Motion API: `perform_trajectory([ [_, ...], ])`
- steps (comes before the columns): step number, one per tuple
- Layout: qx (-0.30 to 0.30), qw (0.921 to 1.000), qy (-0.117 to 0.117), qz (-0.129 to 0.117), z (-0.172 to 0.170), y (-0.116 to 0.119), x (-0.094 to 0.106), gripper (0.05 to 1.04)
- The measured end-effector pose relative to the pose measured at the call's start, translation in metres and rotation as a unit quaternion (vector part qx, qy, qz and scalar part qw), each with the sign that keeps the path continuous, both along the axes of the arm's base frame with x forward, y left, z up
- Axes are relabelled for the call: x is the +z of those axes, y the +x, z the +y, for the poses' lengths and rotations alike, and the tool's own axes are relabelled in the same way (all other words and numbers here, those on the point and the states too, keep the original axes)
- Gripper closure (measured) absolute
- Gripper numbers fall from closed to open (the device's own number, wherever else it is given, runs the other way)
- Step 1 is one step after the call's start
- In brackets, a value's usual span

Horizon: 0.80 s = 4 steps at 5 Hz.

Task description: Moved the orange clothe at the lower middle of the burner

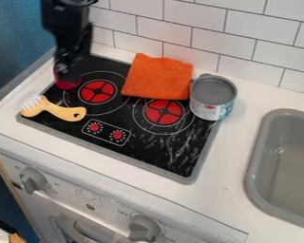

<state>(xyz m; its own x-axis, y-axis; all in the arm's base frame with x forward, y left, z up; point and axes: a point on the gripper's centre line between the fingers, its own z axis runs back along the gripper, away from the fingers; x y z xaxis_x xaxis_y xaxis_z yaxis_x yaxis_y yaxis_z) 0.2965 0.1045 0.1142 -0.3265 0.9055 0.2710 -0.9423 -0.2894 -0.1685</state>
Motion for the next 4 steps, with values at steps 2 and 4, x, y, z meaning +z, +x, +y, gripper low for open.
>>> perform_trajectory([
  [2,-0.039,0.9990,-0.021,0.000,-0.032,0.053,-0.015,0.083],
  [4,-0.074,0.9960,-0.035,0.035,-0.046,0.074,-0.048,0.083],
])
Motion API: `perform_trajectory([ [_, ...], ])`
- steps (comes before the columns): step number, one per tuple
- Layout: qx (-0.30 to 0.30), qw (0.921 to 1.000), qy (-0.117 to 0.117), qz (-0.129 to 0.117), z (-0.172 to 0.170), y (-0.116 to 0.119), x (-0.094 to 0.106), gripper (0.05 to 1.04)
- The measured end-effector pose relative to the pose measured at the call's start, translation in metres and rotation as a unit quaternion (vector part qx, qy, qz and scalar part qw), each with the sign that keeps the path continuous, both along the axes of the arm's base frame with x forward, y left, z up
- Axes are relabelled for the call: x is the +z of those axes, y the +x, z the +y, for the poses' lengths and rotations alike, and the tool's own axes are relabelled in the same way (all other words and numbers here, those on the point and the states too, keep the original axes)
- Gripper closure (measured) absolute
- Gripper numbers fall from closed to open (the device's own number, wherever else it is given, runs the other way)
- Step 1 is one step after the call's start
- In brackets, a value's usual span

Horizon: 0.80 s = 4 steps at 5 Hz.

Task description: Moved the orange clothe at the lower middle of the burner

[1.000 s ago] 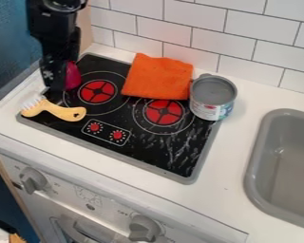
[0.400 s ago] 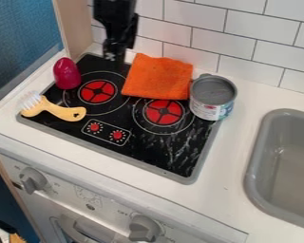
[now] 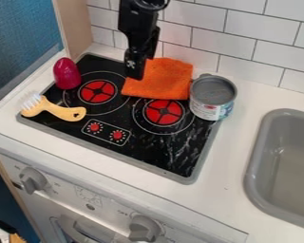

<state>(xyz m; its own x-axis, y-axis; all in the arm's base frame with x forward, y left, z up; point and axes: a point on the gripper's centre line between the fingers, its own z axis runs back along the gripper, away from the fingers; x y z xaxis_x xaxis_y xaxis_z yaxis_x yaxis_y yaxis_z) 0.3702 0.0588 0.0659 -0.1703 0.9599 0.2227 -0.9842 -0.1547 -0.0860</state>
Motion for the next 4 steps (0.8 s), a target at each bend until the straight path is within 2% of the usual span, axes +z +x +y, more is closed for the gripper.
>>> perform_trajectory([
  [1,-0.015,0.9997,-0.015,0.015,-0.004,0.001,-0.017,0.083],
  [2,-0.021,0.9991,-0.034,0.016,0.000,0.001,-0.023,0.082],
  [3,-0.017,0.9992,-0.035,0.012,0.002,-0.001,-0.026,0.082],
  [4,0.003,0.9994,-0.031,0.013,0.012,-0.016,-0.026,0.083],
])
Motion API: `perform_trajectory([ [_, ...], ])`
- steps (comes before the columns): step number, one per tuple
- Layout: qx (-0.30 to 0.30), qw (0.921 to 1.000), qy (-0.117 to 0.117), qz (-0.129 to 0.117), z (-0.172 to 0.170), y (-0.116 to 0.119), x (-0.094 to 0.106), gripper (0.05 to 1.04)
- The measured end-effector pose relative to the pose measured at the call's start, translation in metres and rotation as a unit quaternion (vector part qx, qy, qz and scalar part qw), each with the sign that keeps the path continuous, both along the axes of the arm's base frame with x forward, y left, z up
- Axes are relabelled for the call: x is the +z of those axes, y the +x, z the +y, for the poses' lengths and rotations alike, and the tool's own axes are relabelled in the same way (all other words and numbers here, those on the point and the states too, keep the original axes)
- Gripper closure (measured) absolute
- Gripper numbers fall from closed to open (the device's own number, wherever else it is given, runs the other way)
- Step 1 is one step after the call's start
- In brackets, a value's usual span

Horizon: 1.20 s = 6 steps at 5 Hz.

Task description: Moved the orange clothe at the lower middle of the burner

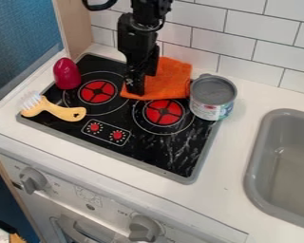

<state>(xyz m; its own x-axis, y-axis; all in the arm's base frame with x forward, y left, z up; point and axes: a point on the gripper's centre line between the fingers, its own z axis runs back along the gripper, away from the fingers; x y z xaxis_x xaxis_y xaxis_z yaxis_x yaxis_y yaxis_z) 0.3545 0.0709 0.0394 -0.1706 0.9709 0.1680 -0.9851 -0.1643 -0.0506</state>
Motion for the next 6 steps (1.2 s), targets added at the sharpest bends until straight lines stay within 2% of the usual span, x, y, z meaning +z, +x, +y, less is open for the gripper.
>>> perform_trajectory([
  [1,0.015,0.9998,0.002,0.010,0.009,-0.020,0.001,0.083],
  [3,0.025,0.9995,0.007,0.019,-0.001,-0.052,0.007,0.083],
  [4,0.011,0.9998,0.000,0.017,-0.023,-0.061,0.012,0.083],
  [6,-0.042,0.9990,0.003,0.018,-0.066,-0.086,0.013,0.083],
])
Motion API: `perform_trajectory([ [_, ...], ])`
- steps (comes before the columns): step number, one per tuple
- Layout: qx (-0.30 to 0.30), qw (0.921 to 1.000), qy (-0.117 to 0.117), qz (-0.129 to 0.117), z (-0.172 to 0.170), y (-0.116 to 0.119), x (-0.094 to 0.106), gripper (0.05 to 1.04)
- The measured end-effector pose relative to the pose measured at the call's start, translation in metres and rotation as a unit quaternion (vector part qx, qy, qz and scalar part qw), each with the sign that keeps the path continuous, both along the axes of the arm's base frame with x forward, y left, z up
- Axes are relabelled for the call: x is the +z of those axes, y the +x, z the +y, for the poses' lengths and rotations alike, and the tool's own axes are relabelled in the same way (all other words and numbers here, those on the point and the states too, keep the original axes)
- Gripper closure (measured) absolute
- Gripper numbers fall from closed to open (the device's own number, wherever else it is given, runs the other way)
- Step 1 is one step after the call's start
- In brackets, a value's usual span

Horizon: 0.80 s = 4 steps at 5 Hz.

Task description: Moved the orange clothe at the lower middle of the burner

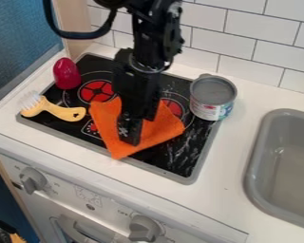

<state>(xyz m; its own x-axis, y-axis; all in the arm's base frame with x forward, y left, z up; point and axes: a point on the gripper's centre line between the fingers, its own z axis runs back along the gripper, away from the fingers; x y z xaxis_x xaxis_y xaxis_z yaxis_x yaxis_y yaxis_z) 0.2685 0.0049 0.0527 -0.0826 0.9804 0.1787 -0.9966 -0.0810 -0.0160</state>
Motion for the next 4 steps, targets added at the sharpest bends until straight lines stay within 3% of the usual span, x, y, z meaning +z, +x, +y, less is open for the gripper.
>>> perform_trajectory([
  [1,-0.006,0.9999,0.007,0.005,-0.006,-0.010,-0.002,0.083],
  [2,-0.021,0.9997,-0.002,0.012,-0.019,-0.020,-0.004,0.083],
  [3,-0.041,0.9985,-0.027,0.024,-0.033,-0.027,-0.010,0.083],
  [4,-0.071,0.9969,-0.022,0.027,-0.049,-0.032,-0.010,0.083],
])
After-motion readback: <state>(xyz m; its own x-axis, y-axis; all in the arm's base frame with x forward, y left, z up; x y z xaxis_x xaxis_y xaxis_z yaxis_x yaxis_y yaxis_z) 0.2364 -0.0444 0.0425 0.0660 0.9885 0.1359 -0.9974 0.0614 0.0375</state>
